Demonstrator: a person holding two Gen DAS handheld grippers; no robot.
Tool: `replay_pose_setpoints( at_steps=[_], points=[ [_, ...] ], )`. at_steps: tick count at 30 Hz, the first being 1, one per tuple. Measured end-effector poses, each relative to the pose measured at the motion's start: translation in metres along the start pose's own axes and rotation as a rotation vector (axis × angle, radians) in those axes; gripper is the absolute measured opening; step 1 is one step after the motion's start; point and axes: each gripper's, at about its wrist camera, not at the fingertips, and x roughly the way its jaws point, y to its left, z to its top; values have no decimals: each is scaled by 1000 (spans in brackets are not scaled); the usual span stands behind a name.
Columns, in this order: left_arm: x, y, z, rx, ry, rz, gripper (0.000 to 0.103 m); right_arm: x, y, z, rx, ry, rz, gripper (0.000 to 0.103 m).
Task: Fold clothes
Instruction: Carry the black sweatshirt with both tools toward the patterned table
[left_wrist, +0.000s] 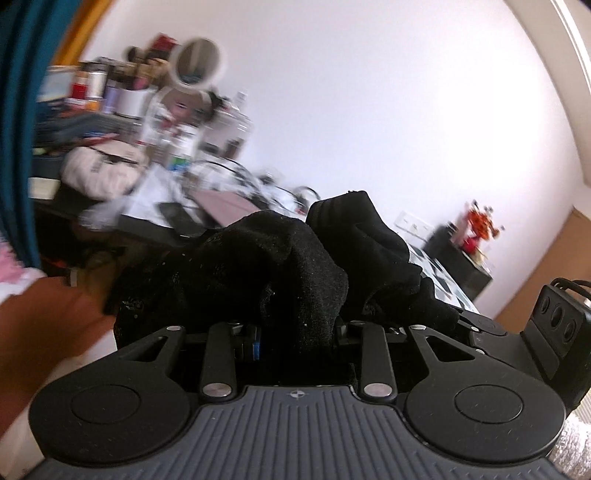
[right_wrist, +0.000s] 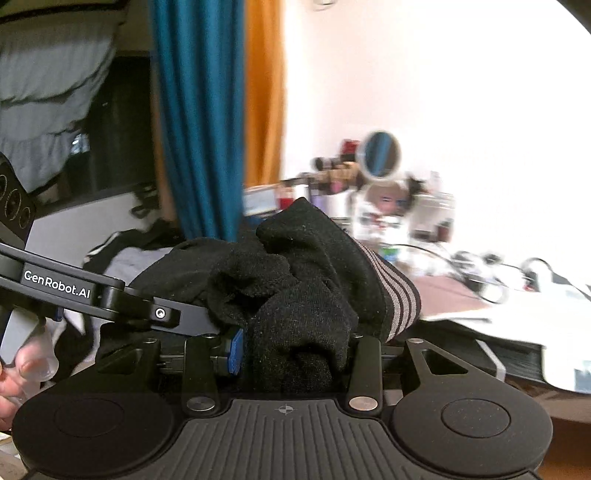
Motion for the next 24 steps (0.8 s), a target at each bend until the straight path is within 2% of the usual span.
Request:
replay_pose_setpoints(
  at_steps=[9,13,24],
  points=[
    [121,-136,-6,95,85,-99,31,-81,-152,-22,40,-42,-113,37],
    [171,-193,-10,133,107,-165,31,-118,-215,-30,71,-54,-184,37],
    [276,-295,-24,230,220,-359,31,-189,-326,-67,164,-74,-397,37]
  ],
)
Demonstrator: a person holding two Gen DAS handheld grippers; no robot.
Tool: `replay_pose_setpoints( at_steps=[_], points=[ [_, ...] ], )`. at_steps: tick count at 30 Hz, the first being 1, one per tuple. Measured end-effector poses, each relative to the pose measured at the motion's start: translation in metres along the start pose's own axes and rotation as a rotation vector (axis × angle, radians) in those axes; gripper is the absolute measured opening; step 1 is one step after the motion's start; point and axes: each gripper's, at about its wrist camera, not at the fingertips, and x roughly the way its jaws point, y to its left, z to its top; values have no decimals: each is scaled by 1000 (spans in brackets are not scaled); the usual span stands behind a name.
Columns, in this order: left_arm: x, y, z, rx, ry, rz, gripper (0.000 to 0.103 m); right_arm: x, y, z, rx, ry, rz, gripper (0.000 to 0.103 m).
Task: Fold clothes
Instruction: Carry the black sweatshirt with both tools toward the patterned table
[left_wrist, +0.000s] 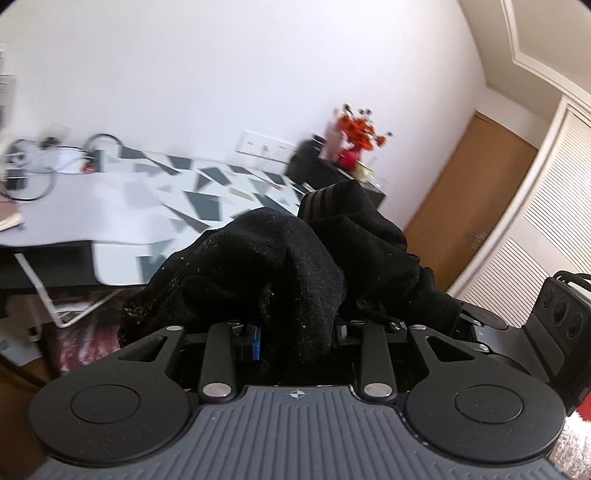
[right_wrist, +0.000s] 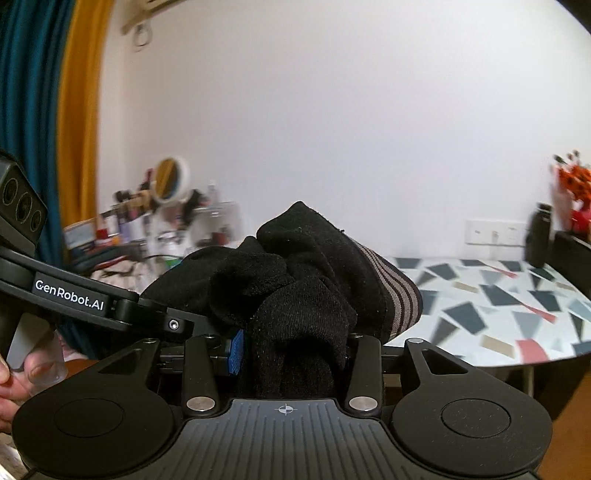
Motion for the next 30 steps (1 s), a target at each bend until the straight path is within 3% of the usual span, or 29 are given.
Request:
replay_pose_setpoints(
  at_steps=[6,11,15,21,25,28,30],
  points=[
    [52,-2,16,-2,41,-74,31,30,-46,25,13,-36,-54,37],
    [94,11,53,13,22,-147,31,56,-83,46,22,-67,-98,37],
    [122,27,101,28,-47,-211,31,77,-113,63,30,-92,-133,37],
    [138,47,196,108,-201,-270,31,130,-131,142,-57,-237,-125,37],
    [142,61,245,169,-312,-266,31,172,-135,183,-100,-344,-99,38],
    [153,79,266,190,-341,-238,31,215,-149,181,-77,-302,-69,38],
    [166,94,268,168,-316,-204,31,244,-159,178,-60,-269,-49,38]
  ],
)
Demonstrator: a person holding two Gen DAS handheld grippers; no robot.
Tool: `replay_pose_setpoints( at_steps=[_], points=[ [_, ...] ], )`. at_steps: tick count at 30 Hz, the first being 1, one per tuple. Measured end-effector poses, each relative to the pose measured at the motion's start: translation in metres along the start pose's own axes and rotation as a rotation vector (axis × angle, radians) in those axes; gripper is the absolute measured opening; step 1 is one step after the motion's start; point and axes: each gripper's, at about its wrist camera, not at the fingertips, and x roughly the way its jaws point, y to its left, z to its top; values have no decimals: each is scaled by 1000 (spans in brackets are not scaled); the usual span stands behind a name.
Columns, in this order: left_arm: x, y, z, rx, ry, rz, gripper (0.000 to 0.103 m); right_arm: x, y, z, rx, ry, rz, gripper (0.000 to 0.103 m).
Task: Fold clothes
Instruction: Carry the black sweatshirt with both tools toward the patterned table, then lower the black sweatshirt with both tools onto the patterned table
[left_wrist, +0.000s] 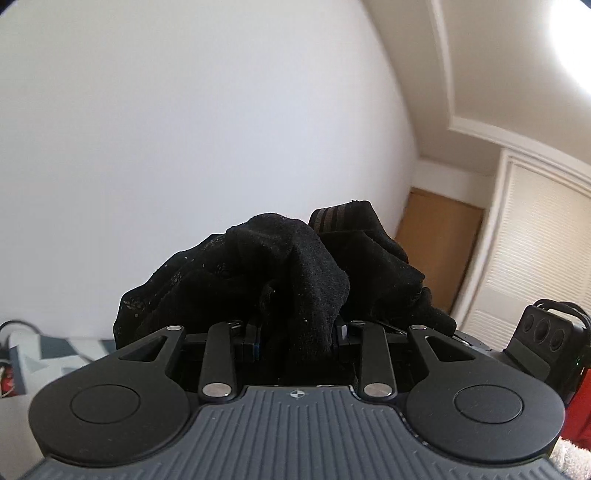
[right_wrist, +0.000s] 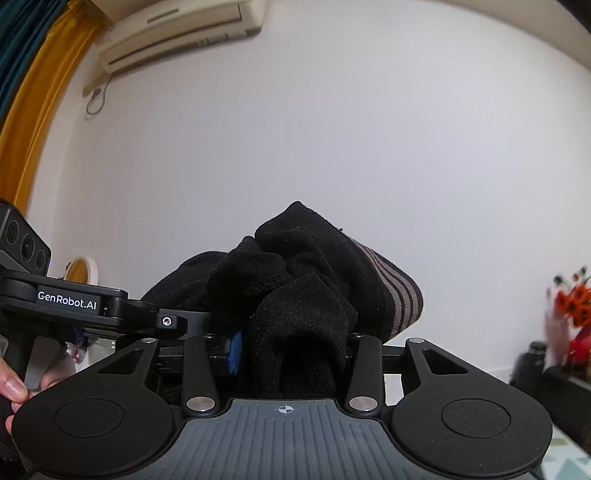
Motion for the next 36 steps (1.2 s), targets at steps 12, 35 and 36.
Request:
replay_pose_setpoints(
  at_steps=[12,35,36],
  points=[
    [71,114,-95,-266,229,324,31,127,-117,-113,228,319,-5,38],
    [299,219,0,-100,174,722,32,212,-260,-223,187,624,133,38],
    [308,231,-8,-117,212,750,31,213,-259,-227,185,632,143,38]
  ],
)
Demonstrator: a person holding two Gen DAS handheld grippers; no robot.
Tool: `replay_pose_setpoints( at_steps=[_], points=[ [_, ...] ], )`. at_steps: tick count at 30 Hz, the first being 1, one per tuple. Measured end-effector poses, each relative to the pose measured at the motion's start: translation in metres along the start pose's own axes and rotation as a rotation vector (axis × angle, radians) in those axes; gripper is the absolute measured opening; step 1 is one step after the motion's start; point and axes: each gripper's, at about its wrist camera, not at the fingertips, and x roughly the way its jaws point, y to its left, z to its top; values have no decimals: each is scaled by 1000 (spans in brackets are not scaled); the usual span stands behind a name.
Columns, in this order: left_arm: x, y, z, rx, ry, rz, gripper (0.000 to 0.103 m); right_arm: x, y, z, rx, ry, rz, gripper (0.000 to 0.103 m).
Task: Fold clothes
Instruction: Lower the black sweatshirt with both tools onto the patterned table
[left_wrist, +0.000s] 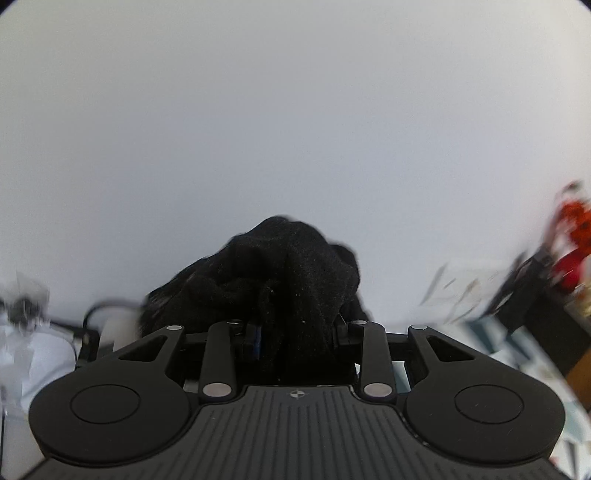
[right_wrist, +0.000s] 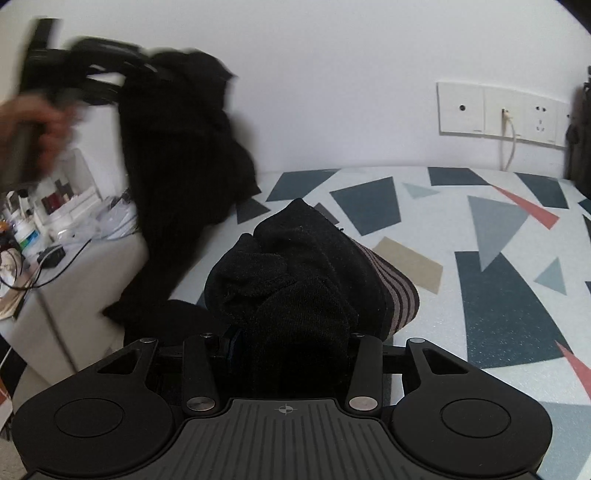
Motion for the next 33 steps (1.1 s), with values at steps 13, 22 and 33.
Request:
replay_pose_setpoints(
  at_steps=[13,22,33],
  points=[
    [106,14,-43,-3,255,151,32,9,-10,0,-11,54,42,40],
    [130,11,-53,48,276,179,32,23,-4,1,-98,88,-1,43],
    [150,14,-51,99,259,174,34,28,-5,1,-101,104,-17,45]
  ],
)
